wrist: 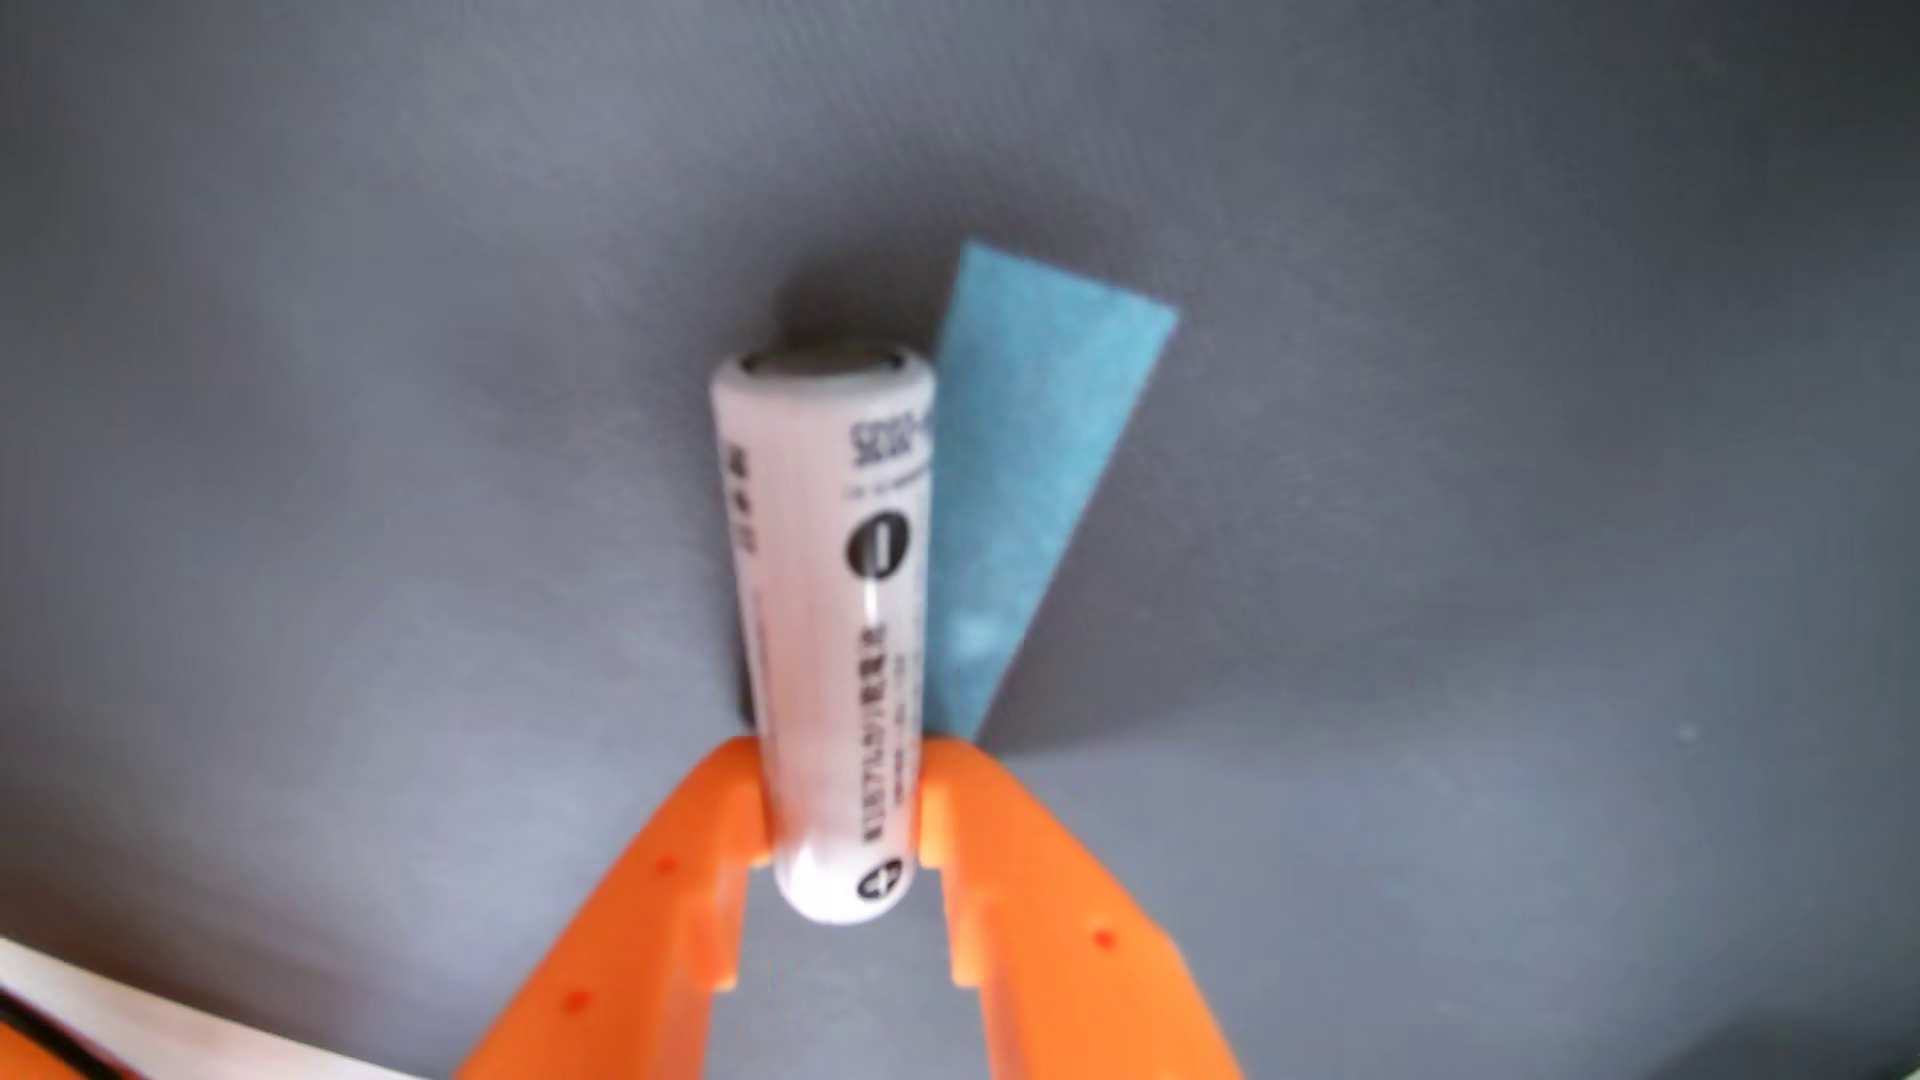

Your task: Insert Battery

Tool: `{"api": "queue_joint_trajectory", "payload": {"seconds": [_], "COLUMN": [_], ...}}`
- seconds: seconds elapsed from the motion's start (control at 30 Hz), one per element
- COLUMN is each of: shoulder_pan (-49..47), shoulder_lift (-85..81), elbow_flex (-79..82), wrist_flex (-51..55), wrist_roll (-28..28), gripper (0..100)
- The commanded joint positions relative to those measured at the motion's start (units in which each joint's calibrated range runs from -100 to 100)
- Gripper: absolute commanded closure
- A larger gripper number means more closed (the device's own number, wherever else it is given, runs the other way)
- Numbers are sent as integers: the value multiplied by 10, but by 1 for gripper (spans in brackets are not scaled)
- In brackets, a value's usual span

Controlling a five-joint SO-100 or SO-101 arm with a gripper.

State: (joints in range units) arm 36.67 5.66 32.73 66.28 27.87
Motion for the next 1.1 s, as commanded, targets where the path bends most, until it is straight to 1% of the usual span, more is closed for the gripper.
{"api": "queue_joint_trajectory", "payload": {"seconds": [0.0,0.2,0.37,0.4,0.47,0.5,0.6,0.77,0.9,1.07], "shoulder_pan": [-11,-54,-142,-162,-193,-205,-221,-227,-231,-279], "shoulder_lift": [-60,-160,-210,-215,-225,-225,-226,-222,-224,-223], "elbow_flex": [-32,-8,-1,3,8,7,8,8,38,77], "wrist_flex": [60,62,74,89,109,119,120,119,74,19], "wrist_roll": [-41,-111,-125,-130,-153,-173,-224,-265,-291,-295], "gripper": [98,98,98,98,98,98,98,98,98,98]}}
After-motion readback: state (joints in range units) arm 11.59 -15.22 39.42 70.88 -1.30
